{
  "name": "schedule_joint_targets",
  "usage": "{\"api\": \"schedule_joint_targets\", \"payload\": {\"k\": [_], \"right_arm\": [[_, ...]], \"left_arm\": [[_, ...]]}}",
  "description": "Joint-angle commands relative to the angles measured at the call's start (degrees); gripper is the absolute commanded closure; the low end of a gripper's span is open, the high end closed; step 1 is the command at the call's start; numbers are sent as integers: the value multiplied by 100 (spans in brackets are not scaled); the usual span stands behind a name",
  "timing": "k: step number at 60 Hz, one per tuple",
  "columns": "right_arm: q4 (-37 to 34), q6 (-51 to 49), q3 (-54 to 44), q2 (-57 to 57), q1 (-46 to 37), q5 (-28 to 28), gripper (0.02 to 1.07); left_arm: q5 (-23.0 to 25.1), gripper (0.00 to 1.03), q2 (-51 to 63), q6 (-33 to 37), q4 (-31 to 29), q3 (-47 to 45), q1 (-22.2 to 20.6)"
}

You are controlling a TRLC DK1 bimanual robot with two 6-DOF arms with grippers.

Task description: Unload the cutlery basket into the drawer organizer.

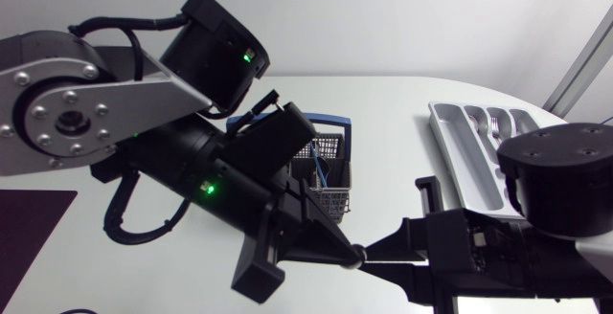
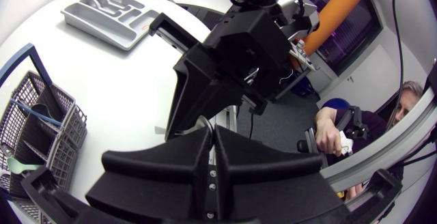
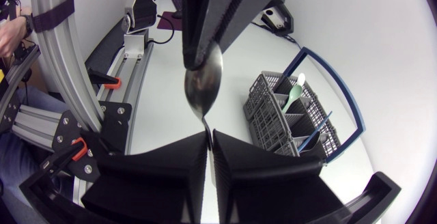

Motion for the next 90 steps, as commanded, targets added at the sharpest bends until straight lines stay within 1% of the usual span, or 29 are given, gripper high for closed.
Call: {"api": "schedule_joint_targets", "payload": {"k": [1, 3, 7, 10, 14, 20, 24, 27, 31, 33, 35, 36, 37, 38, 39, 42, 49, 54, 64, 68, 74, 79, 81, 90], "right_arm": [[-97, 113, -81, -42, 11, 76, 102], [-141, 113, -90, -59, 11, 76, 102], [-167, 113, -107, -86, 11, 76, 102], [-211, 113, -116, -95, 3, 76, 102], [-255, 113, -142, -103, -6, 94, 102], [-352, 105, -195, -156, -24, 182, 102], [-440, 8, -283, -306, -147, 349, 102], [-501, -115, -327, -402, -384, 419, 102], [-624, -405, -353, -508, -964, 419, 102], [-668, -563, -380, -543, -1281, 410, 102], [-677, -713, -397, -578, -1553, 410, 102], [-677, -801, -406, -596, -1747, 410, 102], [-686, -871, -415, -613, -1905, 410, 102], [-695, -977, -433, -640, -2089, 393, 102], [-686, -1073, -441, -648, -2283, 393, 102], [-660, -1310, -476, -648, -2740, 375, 102], [-572, -2049, -520, -455, -4163, -117, 102], [-440, -2638, -512, -95, -5201, -513, 102], [44, -3517, -424, 696, -6712, -987, 102], [351, -3938, -309, 1268, -7284, -1084, 102], [509, -4378, -55, 1936, -7829, -1251, 102], [940, -4624, 112, 2463, -8171, -1251, 102], [1116, -4712, 218, 2709, -8294, -1251, 102], [1494, -5125, 666, 3579, -8655, -1224, 102]], "left_arm": [[63, 95, 15, 146, -48, 177, 106], [63, 88, 7, 146, -39, 177, 123], [63, 67, -11, 137, -22, 194, 185], [63, 59, -37, 128, 14, 221, 220], [54, 43, -55, 49, 119, 291, 352], [10, 32, -108, -223, 365, 405, 633], [-139, 32, -178, -452, 629, 423, 835], [-517, 32, -222, -654, 849, 414, 1011], [-1036, 32, -222, -689, 963, 388, 1081], [-1423, 32, -222, -689, 1042, 326, 1081], [-1642, 32, -222, -689, 1086, 282, 1081], [-1994, 32, -213, -689, 1156, 221, 1064], [-2082, 32, -204, -689, 1174, 203, 1055], [-2389, 32, -187, -698, 1270, 142, 1038], [-2574, 32, -169, -707, 1323, 89, 1020], [-2934, 32, -125, -707, 1385, 1, 1002], [-3470, 32, -64, -654, 1446, -192, 1002], [-3708, 32, -81, -601, 1464, -324, 976], [-4059, 32, -196, -540, 1481, -526, 958], [-4138, 32, -231, -469, 1490, -623, 1020], [-4182, 32, -240, -434, 1499, -720, 1125], [-4270, 32, -248, -434, 1552, -816, 1152], [-4323, 32, -248, -434, 1569, -878, 1152], [-4587, 32, -284, -443, 1763, -1063, 1134]]}}
